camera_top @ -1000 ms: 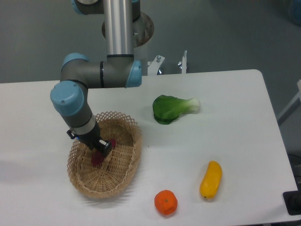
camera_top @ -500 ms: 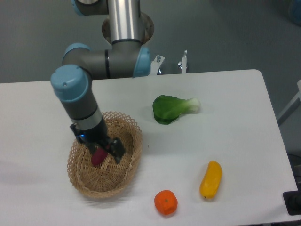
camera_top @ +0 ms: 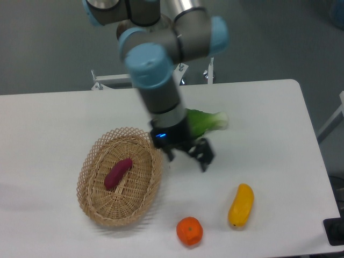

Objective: Place the sweet potato in the basket

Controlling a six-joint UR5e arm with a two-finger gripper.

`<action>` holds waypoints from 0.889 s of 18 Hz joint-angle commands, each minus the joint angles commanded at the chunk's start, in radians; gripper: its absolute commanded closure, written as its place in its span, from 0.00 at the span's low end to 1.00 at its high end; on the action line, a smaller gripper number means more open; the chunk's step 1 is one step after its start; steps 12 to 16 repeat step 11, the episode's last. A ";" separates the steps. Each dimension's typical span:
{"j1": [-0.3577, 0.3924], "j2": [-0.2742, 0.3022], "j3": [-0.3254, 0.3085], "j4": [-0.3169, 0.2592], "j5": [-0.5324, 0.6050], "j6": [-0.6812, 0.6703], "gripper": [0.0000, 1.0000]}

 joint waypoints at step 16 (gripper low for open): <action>0.238 0.063 -0.021 -0.098 -0.167 0.406 0.00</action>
